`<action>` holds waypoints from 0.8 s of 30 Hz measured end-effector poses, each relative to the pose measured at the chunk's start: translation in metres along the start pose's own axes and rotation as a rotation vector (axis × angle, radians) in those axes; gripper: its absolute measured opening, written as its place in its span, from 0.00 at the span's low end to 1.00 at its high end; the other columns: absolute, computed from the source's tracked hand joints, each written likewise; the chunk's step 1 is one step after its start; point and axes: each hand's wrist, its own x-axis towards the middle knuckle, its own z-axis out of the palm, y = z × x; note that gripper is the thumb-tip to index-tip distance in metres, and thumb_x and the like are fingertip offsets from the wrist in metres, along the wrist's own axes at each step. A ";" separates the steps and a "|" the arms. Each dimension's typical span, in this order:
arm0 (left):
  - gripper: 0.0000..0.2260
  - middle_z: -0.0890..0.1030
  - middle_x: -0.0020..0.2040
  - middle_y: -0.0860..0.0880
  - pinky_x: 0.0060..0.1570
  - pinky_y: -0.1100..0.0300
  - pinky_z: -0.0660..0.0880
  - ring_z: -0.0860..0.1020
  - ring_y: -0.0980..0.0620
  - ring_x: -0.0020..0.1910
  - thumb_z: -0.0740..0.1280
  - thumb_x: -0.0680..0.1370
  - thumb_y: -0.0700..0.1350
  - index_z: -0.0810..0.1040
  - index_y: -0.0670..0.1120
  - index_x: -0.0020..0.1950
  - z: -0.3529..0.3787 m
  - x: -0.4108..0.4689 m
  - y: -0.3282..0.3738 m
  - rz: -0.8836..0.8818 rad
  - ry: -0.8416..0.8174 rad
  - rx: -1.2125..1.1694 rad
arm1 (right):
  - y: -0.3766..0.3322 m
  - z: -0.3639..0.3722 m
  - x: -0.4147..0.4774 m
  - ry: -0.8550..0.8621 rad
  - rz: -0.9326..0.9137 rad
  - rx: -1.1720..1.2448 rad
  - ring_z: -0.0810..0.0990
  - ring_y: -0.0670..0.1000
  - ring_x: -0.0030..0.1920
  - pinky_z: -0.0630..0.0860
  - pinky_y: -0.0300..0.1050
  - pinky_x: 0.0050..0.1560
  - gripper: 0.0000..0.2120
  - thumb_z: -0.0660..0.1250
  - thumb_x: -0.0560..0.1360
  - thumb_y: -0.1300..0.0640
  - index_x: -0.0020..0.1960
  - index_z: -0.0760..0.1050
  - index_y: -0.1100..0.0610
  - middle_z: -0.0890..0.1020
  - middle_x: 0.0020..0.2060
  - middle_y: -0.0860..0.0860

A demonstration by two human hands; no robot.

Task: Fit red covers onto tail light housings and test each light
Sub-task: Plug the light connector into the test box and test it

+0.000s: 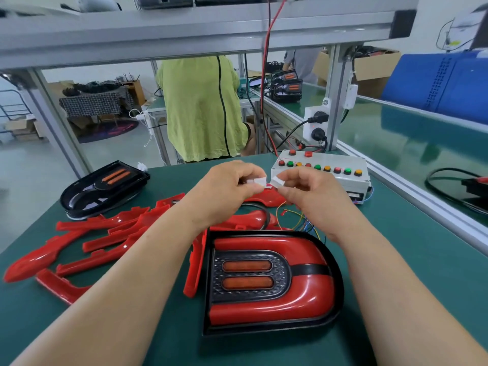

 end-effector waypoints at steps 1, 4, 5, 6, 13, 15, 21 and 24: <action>0.06 0.81 0.51 0.52 0.55 0.61 0.73 0.78 0.55 0.50 0.71 0.77 0.46 0.82 0.56 0.52 0.000 0.000 0.000 -0.005 0.002 -0.015 | 0.000 -0.001 0.000 0.000 -0.010 -0.019 0.77 0.44 0.39 0.75 0.38 0.43 0.10 0.71 0.76 0.63 0.46 0.80 0.47 0.80 0.39 0.47; 0.06 0.80 0.49 0.49 0.51 0.63 0.72 0.79 0.53 0.48 0.73 0.75 0.45 0.83 0.55 0.50 0.001 0.000 0.000 -0.019 0.001 -0.044 | -0.003 -0.001 -0.002 -0.023 -0.066 -0.105 0.74 0.38 0.33 0.71 0.28 0.35 0.11 0.71 0.76 0.62 0.46 0.80 0.45 0.78 0.40 0.47; 0.06 0.79 0.49 0.48 0.50 0.63 0.72 0.79 0.52 0.48 0.74 0.75 0.45 0.83 0.54 0.50 0.001 0.000 0.001 -0.023 -0.001 -0.044 | -0.004 0.000 -0.002 -0.030 -0.086 -0.139 0.73 0.38 0.32 0.71 0.28 0.35 0.11 0.70 0.76 0.62 0.47 0.80 0.45 0.78 0.39 0.47; 0.06 0.79 0.49 0.48 0.50 0.62 0.72 0.78 0.52 0.47 0.74 0.74 0.45 0.83 0.54 0.50 0.002 0.000 0.001 -0.026 -0.003 -0.043 | -0.005 0.000 -0.003 -0.035 -0.103 -0.173 0.72 0.38 0.32 0.70 0.28 0.35 0.10 0.70 0.76 0.62 0.47 0.80 0.46 0.78 0.40 0.46; 0.07 0.78 0.45 0.52 0.50 0.61 0.72 0.78 0.54 0.47 0.73 0.75 0.44 0.84 0.53 0.51 0.002 0.001 -0.003 -0.024 -0.006 -0.040 | -0.006 0.003 -0.004 -0.065 -0.103 -0.316 0.77 0.41 0.41 0.68 0.31 0.44 0.10 0.73 0.75 0.60 0.49 0.79 0.45 0.78 0.44 0.44; 0.08 0.80 0.46 0.53 0.54 0.58 0.75 0.79 0.54 0.48 0.74 0.75 0.43 0.84 0.53 0.52 0.002 0.001 -0.004 -0.020 -0.007 -0.047 | -0.006 0.003 -0.003 -0.054 -0.102 -0.322 0.77 0.43 0.42 0.69 0.33 0.44 0.10 0.73 0.75 0.60 0.49 0.80 0.45 0.78 0.44 0.44; 0.08 0.83 0.45 0.54 0.57 0.50 0.77 0.81 0.54 0.48 0.75 0.74 0.45 0.80 0.55 0.50 0.000 0.002 -0.007 -0.013 -0.013 -0.079 | -0.007 0.001 -0.005 -0.010 -0.056 -0.229 0.78 0.44 0.44 0.76 0.37 0.49 0.14 0.78 0.70 0.60 0.50 0.78 0.47 0.80 0.43 0.44; 0.07 0.83 0.43 0.54 0.55 0.50 0.77 0.80 0.55 0.45 0.75 0.73 0.45 0.80 0.54 0.48 0.001 0.001 -0.006 0.004 -0.018 -0.072 | -0.007 0.001 -0.004 0.012 -0.063 -0.214 0.76 0.39 0.34 0.72 0.30 0.36 0.05 0.75 0.73 0.58 0.44 0.79 0.51 0.81 0.38 0.48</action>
